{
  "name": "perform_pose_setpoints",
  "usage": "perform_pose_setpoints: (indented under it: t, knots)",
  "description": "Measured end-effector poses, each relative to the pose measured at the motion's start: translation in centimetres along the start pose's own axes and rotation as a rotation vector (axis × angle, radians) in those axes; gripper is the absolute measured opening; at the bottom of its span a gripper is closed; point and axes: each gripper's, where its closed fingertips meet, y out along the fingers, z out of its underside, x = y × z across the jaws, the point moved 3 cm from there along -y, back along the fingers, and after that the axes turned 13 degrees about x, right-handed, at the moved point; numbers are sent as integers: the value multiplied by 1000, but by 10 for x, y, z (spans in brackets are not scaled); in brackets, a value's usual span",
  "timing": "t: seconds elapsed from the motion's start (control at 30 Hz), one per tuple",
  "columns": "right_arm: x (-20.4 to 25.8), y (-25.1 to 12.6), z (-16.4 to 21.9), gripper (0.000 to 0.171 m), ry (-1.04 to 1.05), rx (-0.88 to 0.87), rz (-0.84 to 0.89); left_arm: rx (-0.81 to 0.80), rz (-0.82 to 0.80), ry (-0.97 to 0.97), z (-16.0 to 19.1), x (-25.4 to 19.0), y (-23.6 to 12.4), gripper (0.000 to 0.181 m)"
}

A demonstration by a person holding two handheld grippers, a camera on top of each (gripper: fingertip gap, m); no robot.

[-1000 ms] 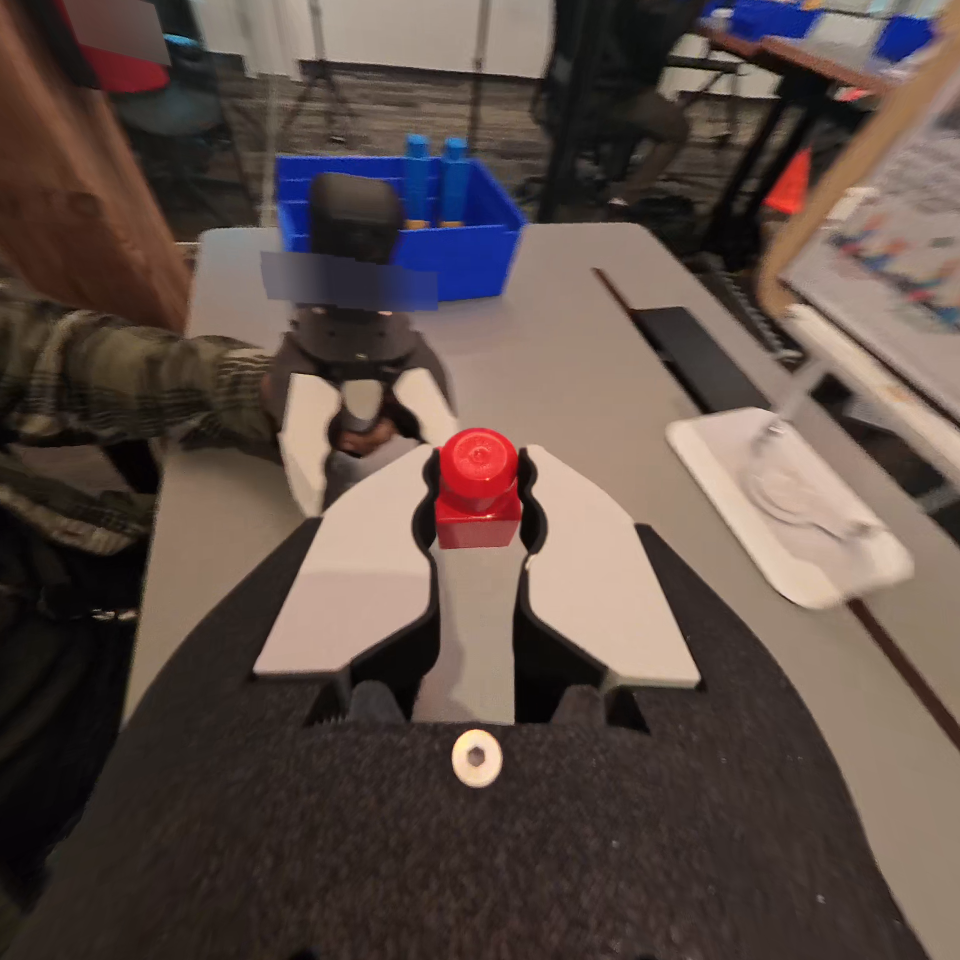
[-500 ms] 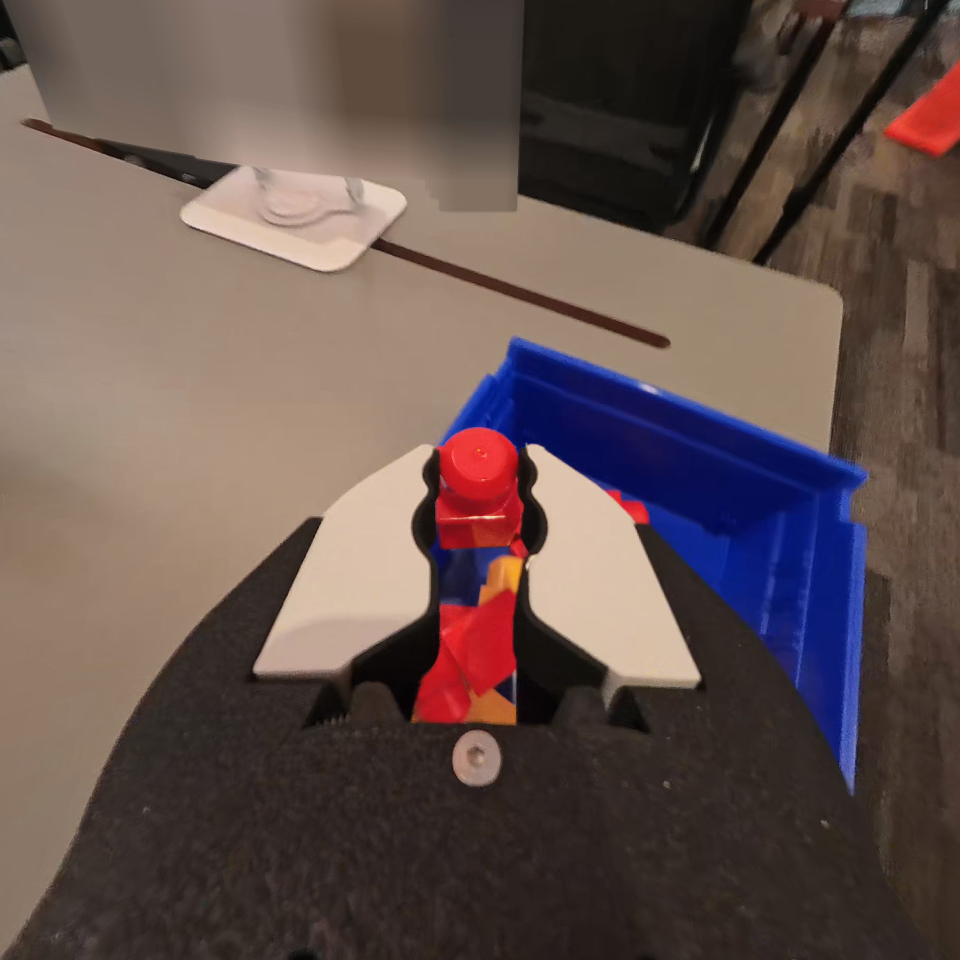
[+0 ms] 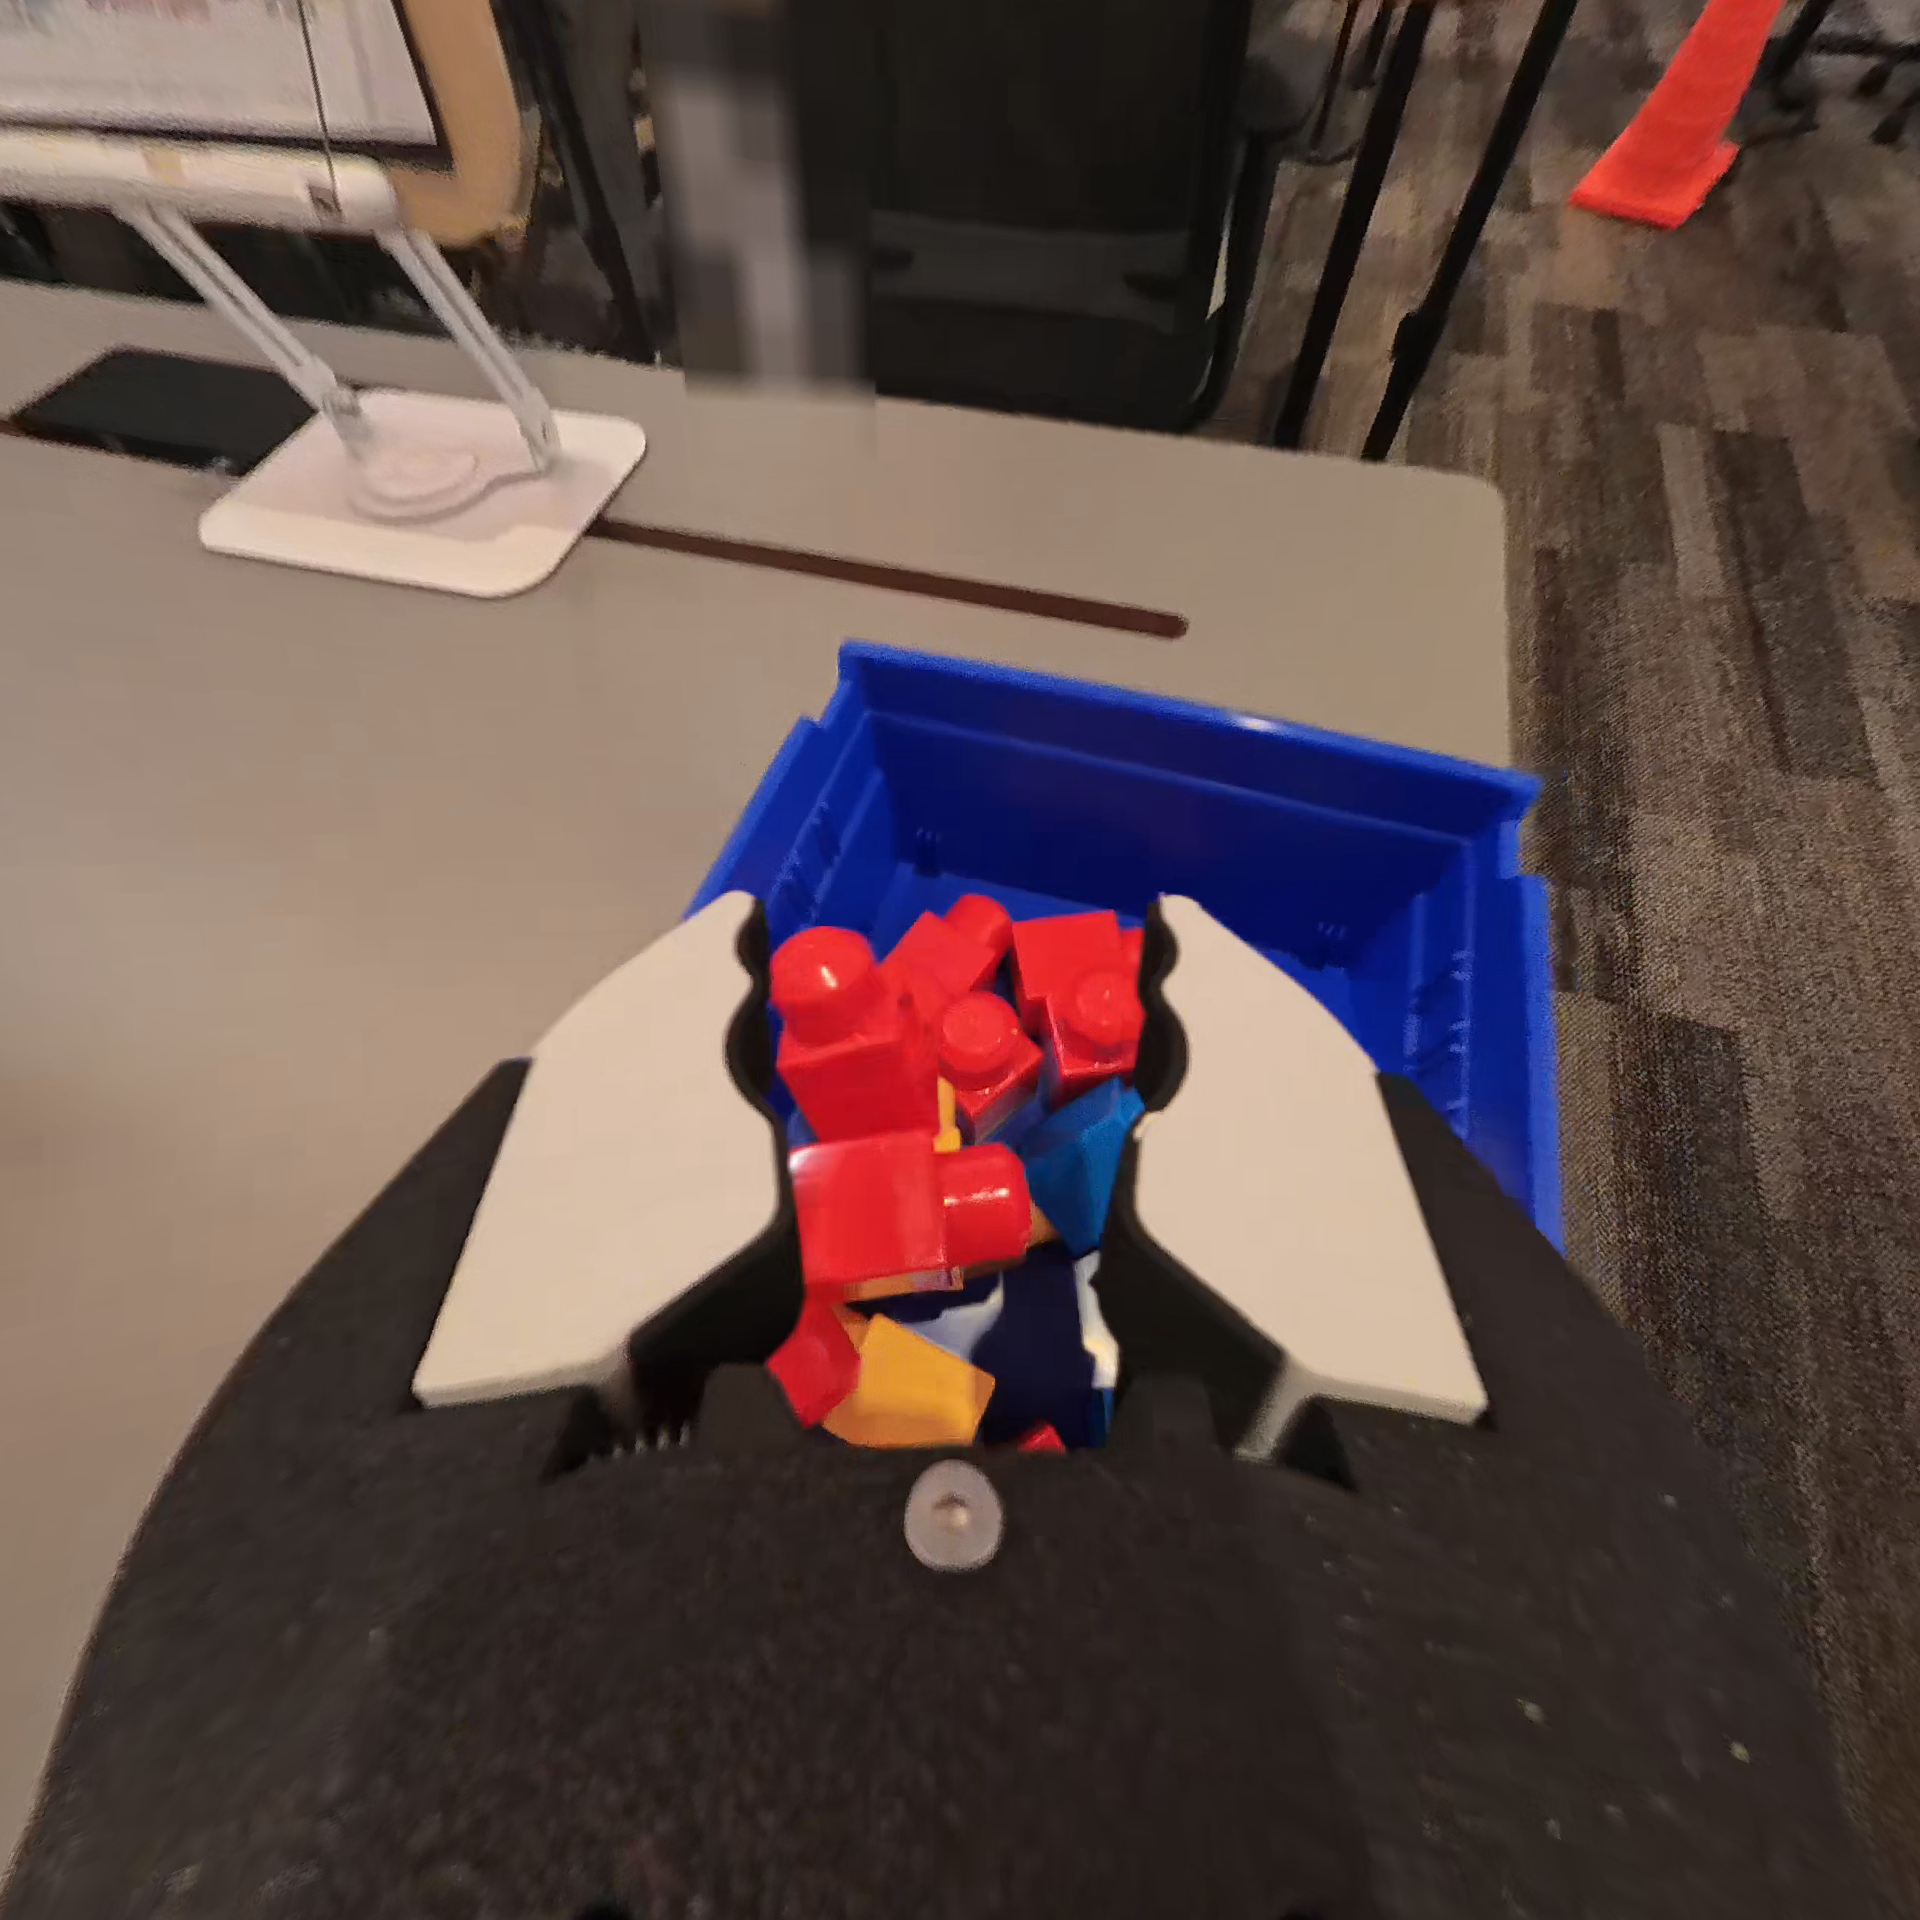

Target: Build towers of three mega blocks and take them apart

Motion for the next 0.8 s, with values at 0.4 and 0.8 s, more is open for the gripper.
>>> perform_pose_setpoints:
  t: [0.4, 0.8]
  knots:
    - [180, -65, -39, 85, -257, -234, -178, -5, -53, -42, 5, 15, -4, 75]
    - [323, -31, -6, 82, -397, -274, -471, -131, -458, -133, -19, 22, -149, 72]
